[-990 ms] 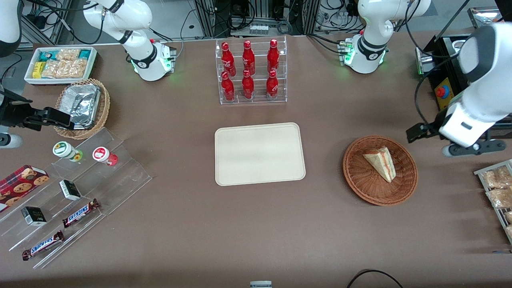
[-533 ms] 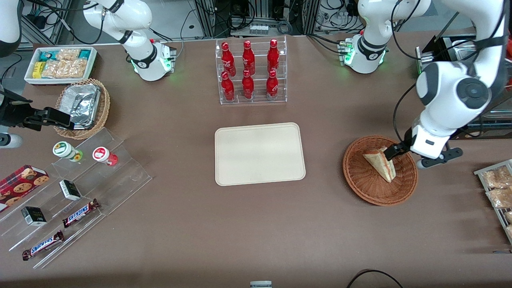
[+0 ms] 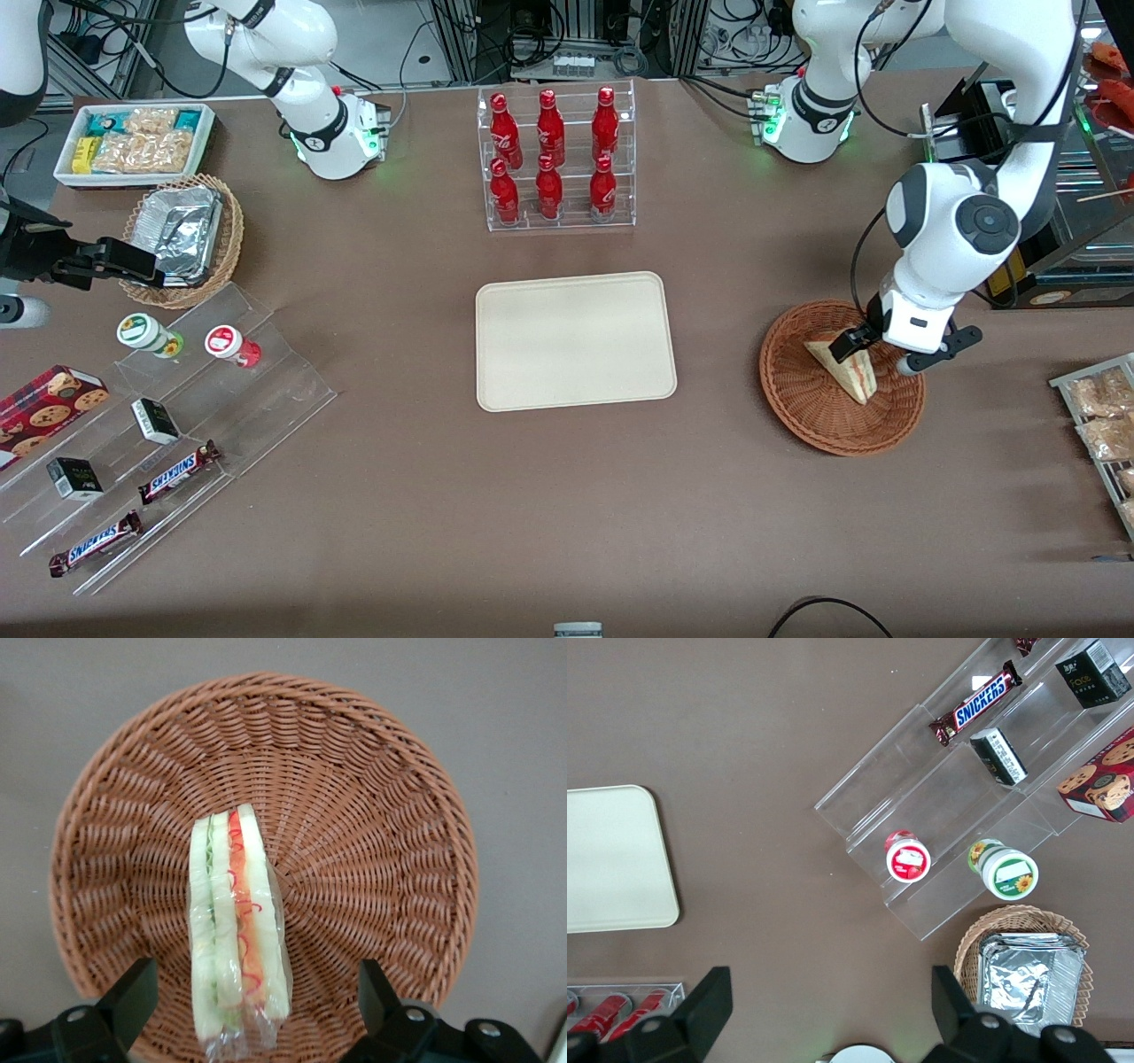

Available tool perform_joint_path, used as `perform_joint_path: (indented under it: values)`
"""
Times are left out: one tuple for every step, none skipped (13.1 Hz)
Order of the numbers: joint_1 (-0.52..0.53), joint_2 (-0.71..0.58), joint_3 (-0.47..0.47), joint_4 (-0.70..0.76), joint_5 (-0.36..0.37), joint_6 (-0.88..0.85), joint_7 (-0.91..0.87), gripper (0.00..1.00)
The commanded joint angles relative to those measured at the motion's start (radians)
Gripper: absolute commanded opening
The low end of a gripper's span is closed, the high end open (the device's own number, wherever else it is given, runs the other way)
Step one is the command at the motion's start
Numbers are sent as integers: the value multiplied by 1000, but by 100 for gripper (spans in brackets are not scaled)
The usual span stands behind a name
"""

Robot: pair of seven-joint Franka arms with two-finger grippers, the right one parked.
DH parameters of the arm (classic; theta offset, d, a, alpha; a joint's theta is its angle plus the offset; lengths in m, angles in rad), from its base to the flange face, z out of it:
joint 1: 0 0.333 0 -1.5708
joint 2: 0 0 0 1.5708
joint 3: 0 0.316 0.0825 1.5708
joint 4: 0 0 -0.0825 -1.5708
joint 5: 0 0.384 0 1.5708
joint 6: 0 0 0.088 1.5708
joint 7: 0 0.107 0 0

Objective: Place sandwich from basket to tray
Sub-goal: 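Lower the left gripper and close it on the sandwich's crust edge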

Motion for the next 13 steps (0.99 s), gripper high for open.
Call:
perform_joint_path:
  values:
    - [-10, 31, 4, -49, 16, 96, -38, 100]
    - [-8, 39, 4, -61, 16, 121, -38, 100]
    - [-8, 54, 6, -64, 16, 142, -38, 100]
    - [-10, 71, 4, -64, 16, 156, -37, 100]
    - [-8, 74, 6, -64, 16, 159, -37, 98]
    - [-8, 74, 6, -66, 16, 158, -35, 85]
    - [-8, 73, 6, -64, 16, 158, -35, 59]
    - [-8, 73, 6, -63, 16, 158, -32, 27]
    - [-8, 73, 7, -61, 16, 155, -26, 5]
    - [-7, 63, 7, -59, 16, 149, -23, 0]
    - [-7, 54, 9, -56, 16, 139, -21, 0]
    - [-7, 31, 9, -52, 18, 106, -20, 0]
    - [-8, -8, 7, -40, 19, 52, -20, 0]
